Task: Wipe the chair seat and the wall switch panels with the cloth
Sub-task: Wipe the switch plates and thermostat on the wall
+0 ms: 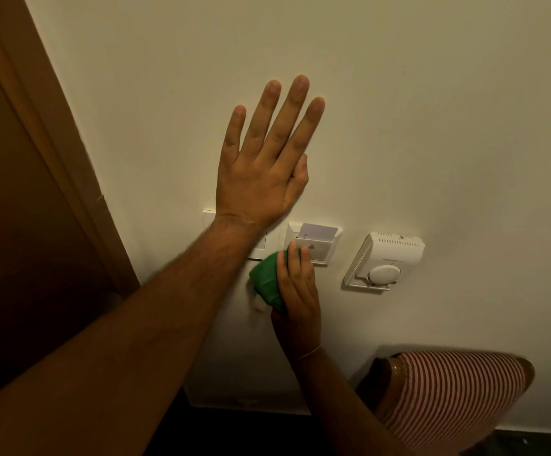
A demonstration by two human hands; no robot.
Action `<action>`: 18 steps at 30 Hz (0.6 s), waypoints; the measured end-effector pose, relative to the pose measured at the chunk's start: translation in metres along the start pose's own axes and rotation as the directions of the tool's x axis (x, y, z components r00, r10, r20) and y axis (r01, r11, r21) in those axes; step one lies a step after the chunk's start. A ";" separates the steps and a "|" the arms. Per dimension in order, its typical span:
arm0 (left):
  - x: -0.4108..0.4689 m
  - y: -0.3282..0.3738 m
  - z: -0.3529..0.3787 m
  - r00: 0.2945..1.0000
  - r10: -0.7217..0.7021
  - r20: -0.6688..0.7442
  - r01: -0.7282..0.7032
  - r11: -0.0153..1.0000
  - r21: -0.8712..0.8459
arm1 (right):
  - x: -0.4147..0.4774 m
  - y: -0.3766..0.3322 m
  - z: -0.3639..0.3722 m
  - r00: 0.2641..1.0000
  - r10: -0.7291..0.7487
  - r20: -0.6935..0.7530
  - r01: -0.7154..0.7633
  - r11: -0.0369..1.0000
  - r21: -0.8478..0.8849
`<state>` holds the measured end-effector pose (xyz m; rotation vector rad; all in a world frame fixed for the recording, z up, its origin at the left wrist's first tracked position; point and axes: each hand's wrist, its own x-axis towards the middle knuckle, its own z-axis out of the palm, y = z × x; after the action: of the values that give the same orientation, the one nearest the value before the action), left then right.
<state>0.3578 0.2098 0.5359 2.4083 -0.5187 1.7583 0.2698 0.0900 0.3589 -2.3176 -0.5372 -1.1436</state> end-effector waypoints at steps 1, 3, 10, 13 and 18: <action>0.000 0.000 0.001 1.000 -0.002 -0.002 0.002 1.000 0.001 | 0.008 -0.003 0.000 1.000 -0.007 -0.027 0.008 1.000 0.010; 0.000 -0.001 0.000 1.000 -0.007 0.003 0.007 1.000 0.005 | 0.022 -0.011 0.000 0.997 -0.014 -0.071 0.016 1.000 0.025; 0.000 -0.003 0.001 1.000 0.003 -0.001 -0.003 1.000 0.009 | 0.024 -0.008 -0.009 0.993 0.031 -0.118 -0.039 0.997 -0.067; 0.000 -0.004 0.002 1.000 0.002 -0.003 -0.002 1.000 0.026 | 0.012 -0.001 -0.017 0.979 0.138 -0.150 -0.150 0.986 -0.073; 0.000 -0.001 0.003 1.000 0.012 -0.010 -0.012 0.999 0.030 | 0.007 -0.003 -0.010 0.942 0.257 -0.216 -0.258 0.966 0.023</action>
<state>0.3609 0.2102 0.5346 2.4194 -0.5108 1.7952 0.2660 0.0869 0.3709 -2.1531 -0.1445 -1.2481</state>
